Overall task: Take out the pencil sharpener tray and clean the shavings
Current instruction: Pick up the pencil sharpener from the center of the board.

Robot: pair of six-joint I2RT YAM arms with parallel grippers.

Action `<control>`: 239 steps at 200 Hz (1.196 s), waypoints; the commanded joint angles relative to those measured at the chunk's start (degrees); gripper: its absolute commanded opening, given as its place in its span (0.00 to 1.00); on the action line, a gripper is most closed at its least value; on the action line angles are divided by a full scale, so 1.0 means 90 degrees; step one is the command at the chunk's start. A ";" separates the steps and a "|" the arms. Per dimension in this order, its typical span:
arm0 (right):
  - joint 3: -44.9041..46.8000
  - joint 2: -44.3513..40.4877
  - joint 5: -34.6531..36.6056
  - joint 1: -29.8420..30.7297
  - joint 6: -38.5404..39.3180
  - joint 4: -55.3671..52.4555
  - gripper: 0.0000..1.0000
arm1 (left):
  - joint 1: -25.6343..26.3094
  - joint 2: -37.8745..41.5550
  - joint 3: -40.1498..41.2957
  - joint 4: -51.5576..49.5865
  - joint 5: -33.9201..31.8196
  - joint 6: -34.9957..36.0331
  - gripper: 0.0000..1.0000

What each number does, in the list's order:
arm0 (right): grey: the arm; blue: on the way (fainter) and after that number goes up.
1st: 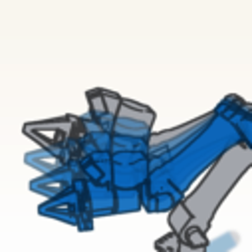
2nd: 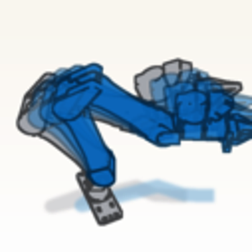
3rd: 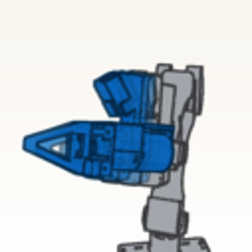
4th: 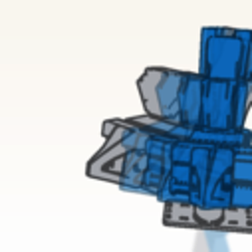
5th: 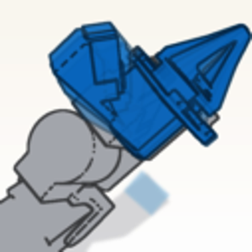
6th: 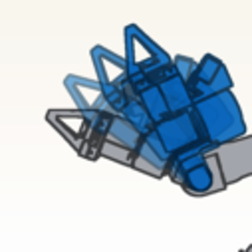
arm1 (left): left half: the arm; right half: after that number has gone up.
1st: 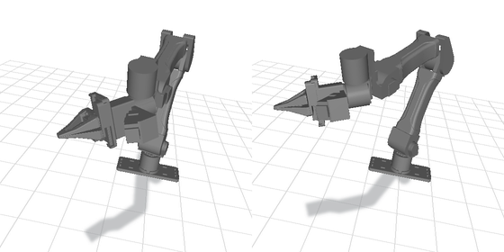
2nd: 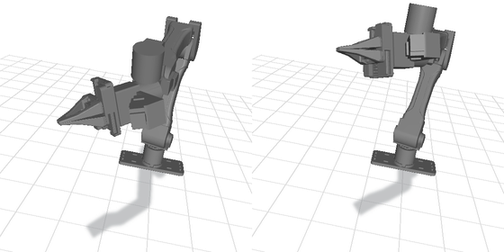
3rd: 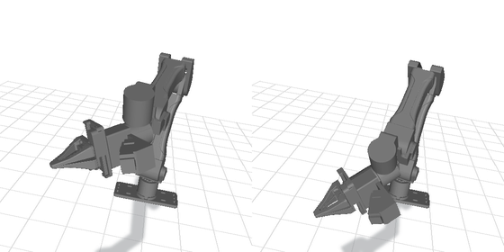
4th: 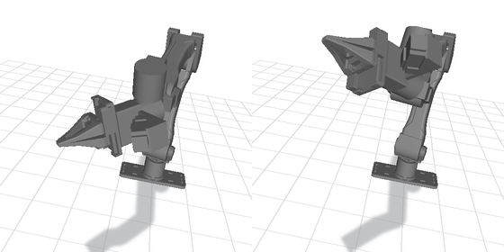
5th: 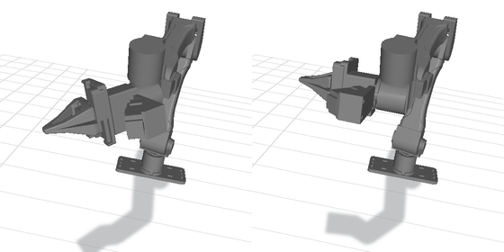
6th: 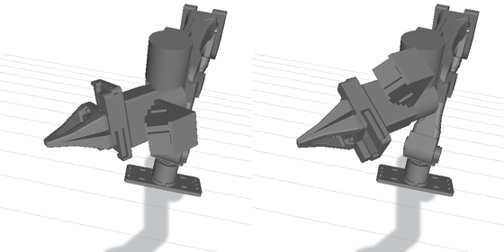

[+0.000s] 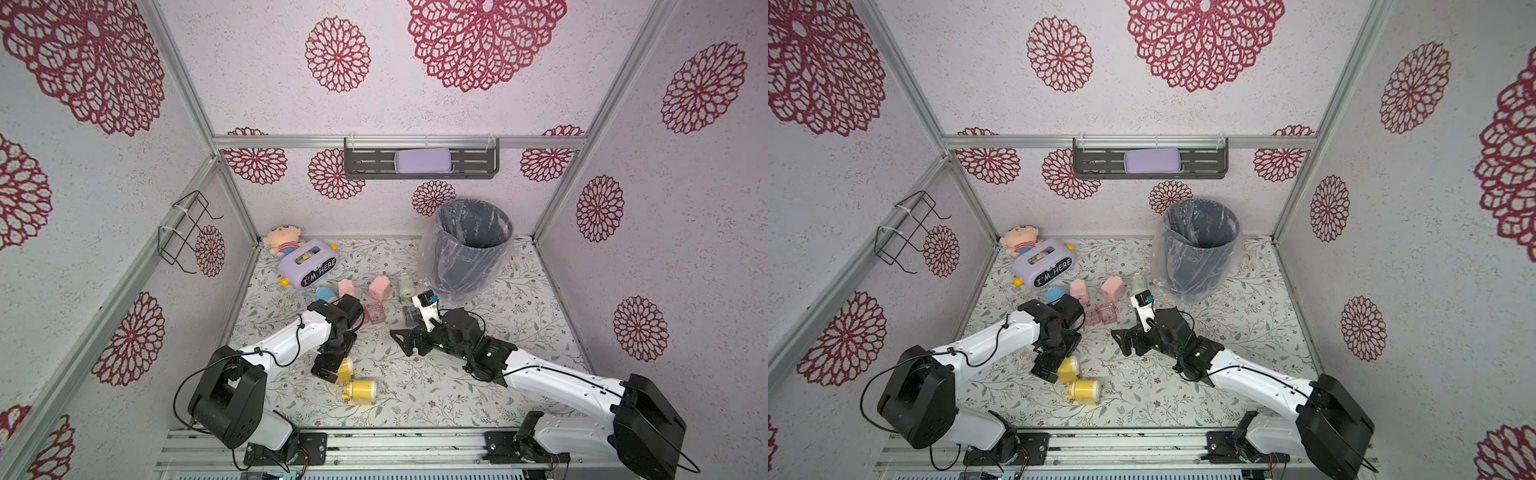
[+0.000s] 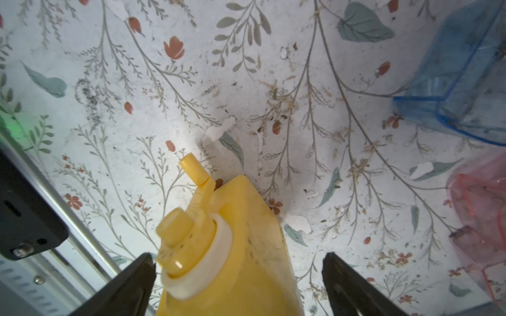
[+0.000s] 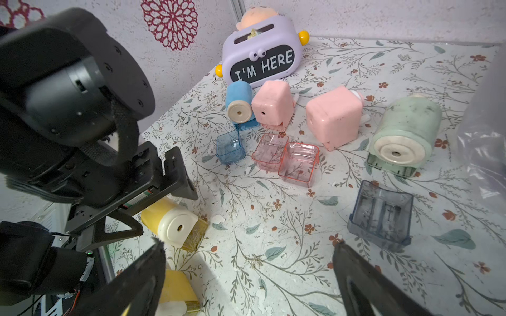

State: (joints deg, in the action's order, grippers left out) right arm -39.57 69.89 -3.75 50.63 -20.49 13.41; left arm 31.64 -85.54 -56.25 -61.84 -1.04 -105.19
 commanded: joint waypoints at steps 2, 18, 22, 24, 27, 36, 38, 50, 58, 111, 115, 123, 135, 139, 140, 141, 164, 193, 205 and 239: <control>0.0012 -0.0220 -0.0140 -0.0032 0.0116 0.0073 0.99 | 0.0078 -0.0076 -0.0055 0.0215 0.0584 -0.1710 0.93; 0.0015 -0.0264 -0.0140 -0.0031 0.0110 0.0034 0.99 | 0.0120 -0.0209 -0.0085 0.0277 0.0637 -0.1762 0.84; 0.0021 -0.0279 -0.0140 -0.0031 0.0120 0.0030 0.99 | 0.0125 -0.0239 -0.0088 0.0296 0.0656 -0.1782 0.81; 0.0027 -0.0286 -0.0143 -0.0035 0.0119 0.0028 0.99 | 0.0132 -0.0261 -0.0088 0.0301 0.0661 -0.1790 0.80; 0.0031 -0.0296 -0.0142 -0.0032 0.0127 0.0027 0.99 | 0.0140 -0.0285 -0.0088 0.0329 0.0677 -0.1792 0.79; 0.0032 -0.0329 -0.0132 -0.0031 0.0126 0.0010 0.99 | 0.0137 -0.0359 -0.0088 0.0380 0.0699 -0.1808 0.77; 0.0032 -0.0332 -0.0131 -0.0033 0.0135 0.0006 0.99 | 0.0144 -0.0371 -0.0093 0.0385 0.0703 -0.1806 0.77; 0.0042 -0.0358 -0.0135 -0.0030 0.0146 -0.0005 0.99 | 0.0147 -0.0451 -0.0124 0.0363 0.0712 -0.1795 0.72; 0.0041 -0.0363 -0.0141 -0.0030 0.0147 -0.0003 0.99 | 0.0146 -0.0476 -0.0142 0.0323 0.0694 -0.1797 0.70; 0.0109 -0.0285 -0.0244 -0.0031 0.0236 0.0138 0.99 | 0.0137 -0.0266 -0.0228 0.0035 0.0425 -0.1778 0.33; 0.0119 -0.0279 -0.0239 -0.0030 0.0249 0.0153 0.99 | 0.0135 -0.0246 -0.0246 -0.0003 0.0397 -0.1759 0.30; 0.0138 -0.0262 -0.0210 -0.0034 0.0254 0.0177 0.99 | 0.0120 -0.0197 -0.0295 -0.0081 0.0356 -0.1714 0.26; 0.0177 -0.0246 -0.0109 -0.0030 0.0286 0.0235 0.99 | 0.0081 -0.0114 -0.0408 -0.0244 0.0285 -0.1606 0.25; 0.0195 -0.0234 -0.0104 -0.0030 0.0301 0.0267 0.99 | 0.0062 -0.0081 -0.0449 -0.0302 0.0274 -0.1559 0.25; 0.0196 -0.0235 -0.0112 -0.0035 0.0303 0.0282 0.99 | 0.0061 -0.0079 -0.0459 -0.0319 0.0273 -0.1537 0.26; 0.0202 -0.0230 -0.0121 -0.0032 0.0313 0.0295 0.99 | 0.0055 -0.0072 -0.0469 -0.0337 0.0272 -0.1522 0.26; 0.0271 -0.0123 -0.0233 -0.0012 0.0457 0.0527 0.99 | -0.0127 0.0209 -0.0707 -0.0775 0.0204 -0.1257 0.25; 0.0323 0.0098 -0.0155 0.0175 0.0698 0.0974 0.99 | -0.0352 0.0527 -0.1094 -0.1280 0.0185 -0.0894 0.23; 0.0292 0.0264 -0.0078 0.0316 0.0812 0.1142 0.99 | -0.0427 0.0556 -0.1294 -0.1528 0.0231 -0.0696 0.23; -0.0022 0.1010 0.0033 0.0676 0.1115 0.1507 0.99 | -0.0721 0.0536 -0.1590 -0.1744 0.0626 -0.0072 0.21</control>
State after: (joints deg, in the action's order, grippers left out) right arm -37.19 75.24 -4.47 54.89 -13.85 21.82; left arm 26.98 -80.99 -68.93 -73.63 -1.56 -104.07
